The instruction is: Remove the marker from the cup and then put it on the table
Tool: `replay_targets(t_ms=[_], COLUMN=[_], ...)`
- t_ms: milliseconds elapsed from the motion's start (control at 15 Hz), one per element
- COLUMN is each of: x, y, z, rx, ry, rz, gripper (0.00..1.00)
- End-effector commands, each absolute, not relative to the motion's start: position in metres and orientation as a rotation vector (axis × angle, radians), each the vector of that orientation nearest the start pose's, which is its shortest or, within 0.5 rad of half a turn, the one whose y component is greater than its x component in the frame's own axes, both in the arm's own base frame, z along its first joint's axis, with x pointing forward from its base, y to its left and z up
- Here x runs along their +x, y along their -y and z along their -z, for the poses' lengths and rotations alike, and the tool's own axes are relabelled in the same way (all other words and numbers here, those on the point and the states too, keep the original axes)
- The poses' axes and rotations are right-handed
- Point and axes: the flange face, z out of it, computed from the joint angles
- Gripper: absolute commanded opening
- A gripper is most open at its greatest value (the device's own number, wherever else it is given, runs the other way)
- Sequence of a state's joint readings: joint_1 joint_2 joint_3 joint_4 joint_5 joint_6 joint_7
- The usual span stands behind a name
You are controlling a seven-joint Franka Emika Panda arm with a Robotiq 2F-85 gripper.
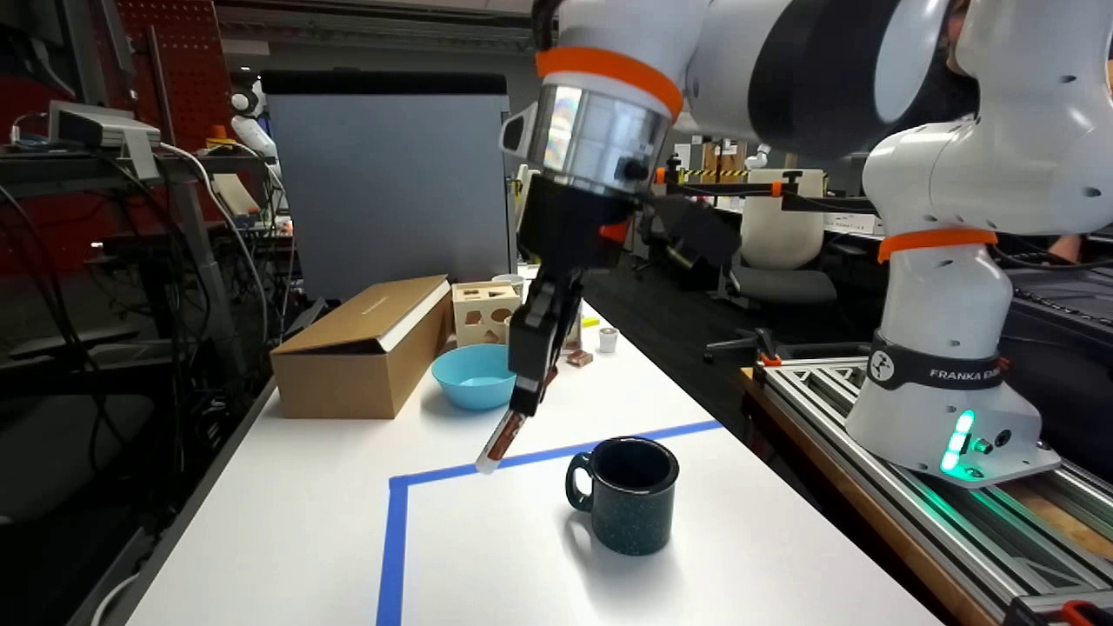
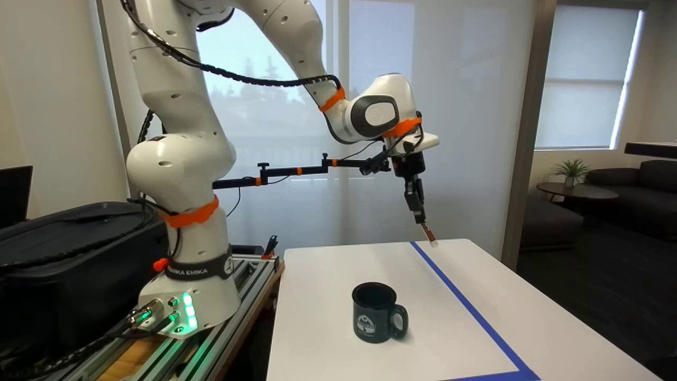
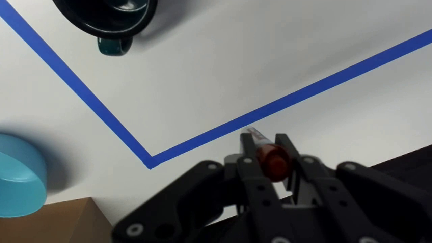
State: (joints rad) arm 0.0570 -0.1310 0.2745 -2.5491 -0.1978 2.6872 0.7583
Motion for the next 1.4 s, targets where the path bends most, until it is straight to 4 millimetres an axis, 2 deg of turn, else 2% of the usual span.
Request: replay_targets(t_ms=[0, 267, 400, 800, 867, 933, 1067, 1333], x=[0.455, 0.451, 0.451, 0.457, 0.459, 0.460, 0.463, 0.466], y=[-0.163, -0.162, -0.162, -0.157, -0.156, -0.155, -0.153, -0.155], z=[-0.293, -0.252, -0.240, -0.209, -0.205, -0.201, -0.194, -0.188], rx=[-3.086, -3.110, -3.115, -3.145, -3.151, -3.154, -3.158, -3.167], ry=[-0.281, -0.131, -0.087, -0.133, -0.149, -0.167, -0.198, -0.219], rz=[0.502, 0.546, 0.568, 0.539, 0.531, 0.524, 0.504, 0.472], gripper=[0.05, 0.05, 0.05, 0.05, 0.17, 0.44, 0.51, 0.82])
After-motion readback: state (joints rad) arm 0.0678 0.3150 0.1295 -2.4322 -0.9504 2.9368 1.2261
